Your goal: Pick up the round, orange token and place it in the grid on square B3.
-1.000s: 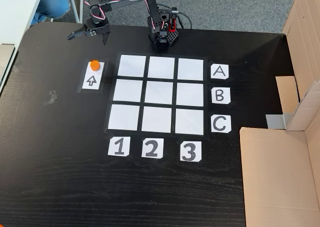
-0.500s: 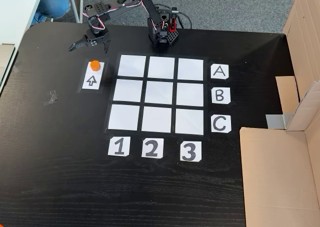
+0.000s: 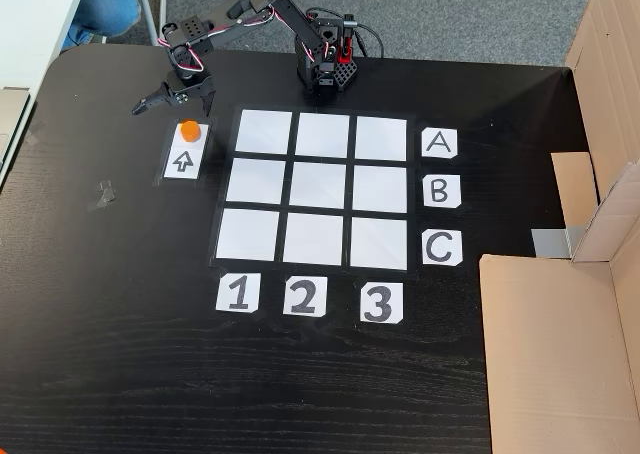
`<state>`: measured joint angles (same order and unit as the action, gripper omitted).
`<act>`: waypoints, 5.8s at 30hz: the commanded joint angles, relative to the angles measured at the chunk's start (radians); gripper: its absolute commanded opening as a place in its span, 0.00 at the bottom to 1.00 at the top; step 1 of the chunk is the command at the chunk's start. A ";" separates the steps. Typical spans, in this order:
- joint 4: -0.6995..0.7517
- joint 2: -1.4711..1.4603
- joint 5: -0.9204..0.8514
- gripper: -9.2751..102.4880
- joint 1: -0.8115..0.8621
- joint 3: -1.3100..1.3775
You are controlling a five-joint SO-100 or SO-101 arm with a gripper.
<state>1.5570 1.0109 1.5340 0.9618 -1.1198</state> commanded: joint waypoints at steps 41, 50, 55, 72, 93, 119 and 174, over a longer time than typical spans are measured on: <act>-0.080 -0.031 -0.184 0.07 -0.046 0.110; -0.114 0.354 -0.285 0.07 -0.178 -0.115; -0.138 0.640 -0.314 0.07 -0.305 -0.284; -0.120 1.143 -0.233 0.07 -1.103 -0.650; -0.155 0.575 -0.049 0.07 -1.424 -0.284; -0.298 0.337 0.100 0.07 -1.437 -0.485; -0.948 2.131 -0.012 0.68 -0.815 -1.732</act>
<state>0.5737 2.8225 1.5478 -0.0092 -2.7826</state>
